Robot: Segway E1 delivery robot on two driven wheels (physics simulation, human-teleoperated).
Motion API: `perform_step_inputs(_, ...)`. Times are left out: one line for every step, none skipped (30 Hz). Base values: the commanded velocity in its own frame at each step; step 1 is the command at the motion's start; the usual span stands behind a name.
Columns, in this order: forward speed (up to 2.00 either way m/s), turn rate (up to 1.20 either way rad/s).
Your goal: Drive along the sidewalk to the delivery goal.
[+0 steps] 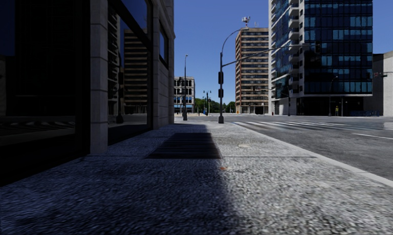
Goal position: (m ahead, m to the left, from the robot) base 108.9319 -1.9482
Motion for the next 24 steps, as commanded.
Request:
perform_step_inputs(2.0, 0.0)
perform_step_inputs(2.0, 0.0)
perform_step_inputs(2.0, 0.0)
perform_step_inputs(2.0, 0.0)
perform_step_inputs(2.0, 0.0)
perform_step_inputs(2.0, 0.0)
perform_step_inputs(2.0, 0.0)
perform_step_inputs(2.0, 0.0)
perform_step_inputs(2.0, 0.0)
perform_step_inputs(2.0, 0.0)
perform_step_inputs(2.0, 0.0)
perform_step_inputs(2.0, 0.0)
perform_step_inputs(2.0, 0.0)
perform_step_inputs(2.0, 0.0)
perform_step_inputs(2.0, 0.0)
perform_step_inputs(2.0, 0.0)
perform_step_inputs(2.0, 0.0)
perform_step_inputs(2.0, 0.0)
perform_step_inputs(2.0, 0.0)
perform_step_inputs(2.0, 0.0)
perform_step_inputs(2.0, 0.0)
perform_step_inputs(2.0, 0.0)
perform_step_inputs(2.0, 0.0)
perform_step_inputs(2.0, 0.0)
